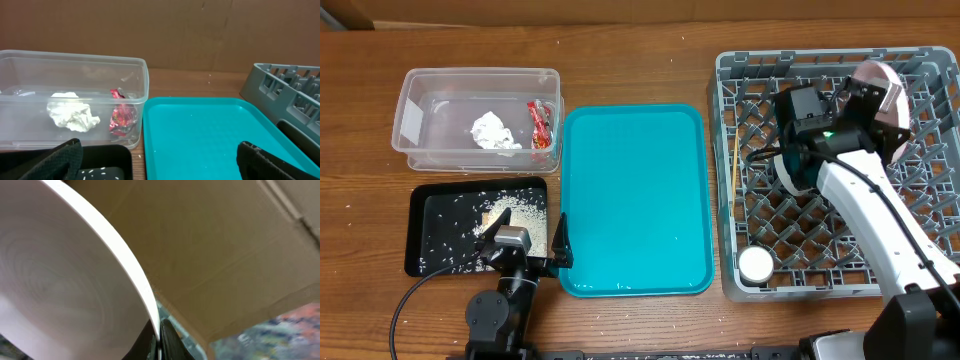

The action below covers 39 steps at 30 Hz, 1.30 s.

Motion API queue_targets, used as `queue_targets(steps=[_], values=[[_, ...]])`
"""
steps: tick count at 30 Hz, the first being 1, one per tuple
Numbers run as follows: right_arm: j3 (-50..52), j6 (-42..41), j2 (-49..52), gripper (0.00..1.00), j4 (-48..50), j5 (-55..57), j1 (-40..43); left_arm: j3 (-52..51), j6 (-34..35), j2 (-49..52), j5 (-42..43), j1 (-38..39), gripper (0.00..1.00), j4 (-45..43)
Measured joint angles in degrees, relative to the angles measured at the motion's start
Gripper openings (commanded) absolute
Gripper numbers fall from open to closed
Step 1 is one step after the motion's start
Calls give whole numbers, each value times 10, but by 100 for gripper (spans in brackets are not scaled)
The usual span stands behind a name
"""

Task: Sort waste into correct bins and load items into the dishwasher
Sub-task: 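Grasp the white plate and place it upright in the dish rack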

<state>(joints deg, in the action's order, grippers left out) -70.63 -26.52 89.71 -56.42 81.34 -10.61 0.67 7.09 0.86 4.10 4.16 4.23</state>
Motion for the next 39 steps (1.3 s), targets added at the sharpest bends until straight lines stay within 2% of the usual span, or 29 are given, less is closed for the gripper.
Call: queue_targets(steps=[5, 10, 17, 19, 22, 24, 33, 39], values=[[0, 38, 0, 4, 8, 14, 37, 0, 0, 0, 0, 0, 100, 0], [1, 52, 0, 4, 10, -20, 81, 0, 0, 0, 0, 0, 100, 0], [40, 57, 0, 4, 34, -57, 72, 0, 0, 0, 0, 0, 100, 0], [51, 58, 0, 11, 39, -63, 60, 0, 0, 0, 0, 0, 100, 0], [58, 59, 0, 41, 39, -66, 44, 0, 0, 0, 0, 0, 100, 0], [59, 57, 0, 51, 40, -69, 31, 0, 0, 0, 0, 0, 100, 0], [33, 62, -12, 58, 6, -71, -87, 0, 0, 0, 0, 0, 100, 0], [-11, 62, -95, 65, -13, -86, -205, 0, 0, 0, 0, 0, 100, 0]])
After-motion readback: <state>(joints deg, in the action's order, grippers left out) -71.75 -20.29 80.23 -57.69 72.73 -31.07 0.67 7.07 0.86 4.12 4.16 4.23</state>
